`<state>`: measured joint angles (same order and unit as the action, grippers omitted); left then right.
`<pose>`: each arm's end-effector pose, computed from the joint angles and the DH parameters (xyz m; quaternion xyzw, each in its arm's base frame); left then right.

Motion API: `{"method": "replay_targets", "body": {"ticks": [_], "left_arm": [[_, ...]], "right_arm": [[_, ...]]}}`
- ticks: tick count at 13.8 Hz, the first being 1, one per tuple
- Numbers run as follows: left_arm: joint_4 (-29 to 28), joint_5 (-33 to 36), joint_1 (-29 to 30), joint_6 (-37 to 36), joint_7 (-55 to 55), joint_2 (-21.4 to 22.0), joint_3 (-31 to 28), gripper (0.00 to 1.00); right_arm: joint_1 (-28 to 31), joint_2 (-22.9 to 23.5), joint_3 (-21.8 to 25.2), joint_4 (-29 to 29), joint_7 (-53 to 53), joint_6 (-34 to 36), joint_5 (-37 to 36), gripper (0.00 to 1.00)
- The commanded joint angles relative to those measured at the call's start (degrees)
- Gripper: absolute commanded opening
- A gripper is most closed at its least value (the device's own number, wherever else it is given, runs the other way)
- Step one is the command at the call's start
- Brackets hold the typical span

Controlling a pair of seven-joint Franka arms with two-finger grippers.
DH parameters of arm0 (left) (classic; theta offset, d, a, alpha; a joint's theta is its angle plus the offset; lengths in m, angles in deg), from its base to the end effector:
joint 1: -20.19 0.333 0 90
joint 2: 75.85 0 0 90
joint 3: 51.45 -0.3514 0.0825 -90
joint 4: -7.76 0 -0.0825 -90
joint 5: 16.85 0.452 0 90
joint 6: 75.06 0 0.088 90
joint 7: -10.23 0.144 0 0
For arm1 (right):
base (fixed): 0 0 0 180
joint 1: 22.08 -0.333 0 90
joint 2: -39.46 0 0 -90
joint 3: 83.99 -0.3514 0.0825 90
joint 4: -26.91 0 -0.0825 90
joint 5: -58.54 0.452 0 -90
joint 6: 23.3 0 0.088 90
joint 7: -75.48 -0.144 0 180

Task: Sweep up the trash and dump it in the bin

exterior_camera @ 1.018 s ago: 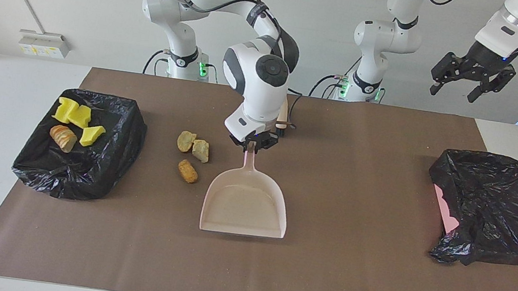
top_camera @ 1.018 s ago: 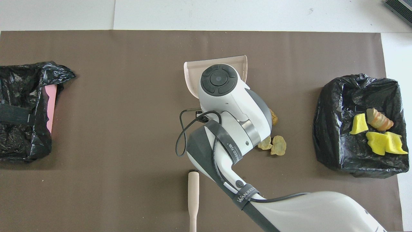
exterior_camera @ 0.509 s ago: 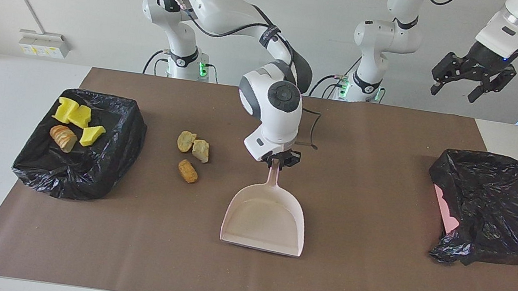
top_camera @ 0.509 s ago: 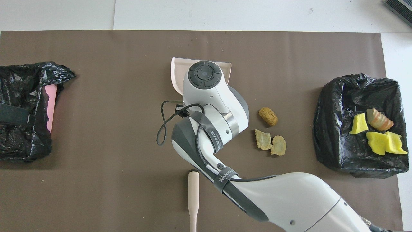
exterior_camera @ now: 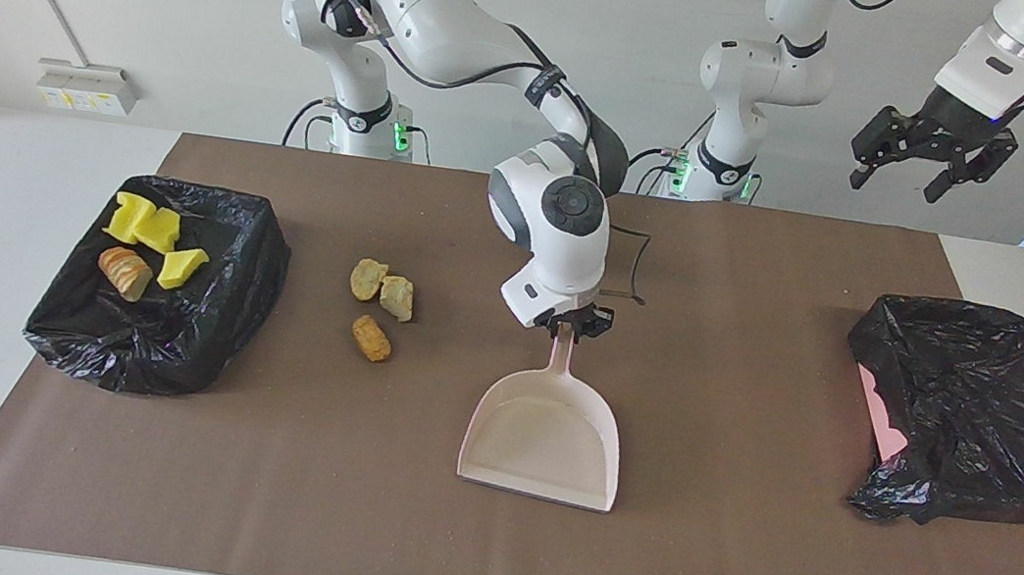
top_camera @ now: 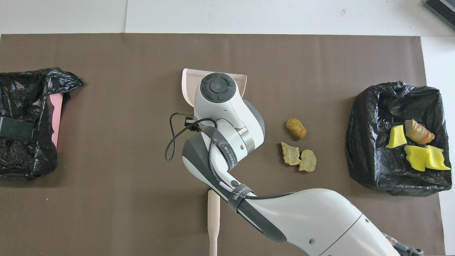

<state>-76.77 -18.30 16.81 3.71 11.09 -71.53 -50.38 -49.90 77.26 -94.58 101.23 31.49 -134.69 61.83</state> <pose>0.5695 -0.0488 0.7016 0.9987 -0.0486 -0.0129 0.0113 0.6550 0.4877 0.3288 -0.9935 0.0778 0.0557 0.0617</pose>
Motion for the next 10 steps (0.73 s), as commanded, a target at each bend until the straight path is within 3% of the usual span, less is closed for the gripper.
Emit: {"method": "replay_targets", "body": {"ticks": [1,6,10], "left_arm": [[-4.0,1.5,-0.3,1.2,0.3,3.1,0.0,1.0],[-3.6,1.5,0.0,0.9,0.1,3.0,0.1,1.0],[-4.2,1.4,-0.7,2.0,0.0,3.3,0.2,1.0]], "right_arm": [[0.2,-5.9,0.2,2.8,2.0,2.3,0.8,1.0],[-0.6,-25.9,0.0,24.0,5.9,3.3,4.1,1.0],[-5.7,-35.7,-0.1,36.9,4.5,3.7,7.6,1.0]]}}
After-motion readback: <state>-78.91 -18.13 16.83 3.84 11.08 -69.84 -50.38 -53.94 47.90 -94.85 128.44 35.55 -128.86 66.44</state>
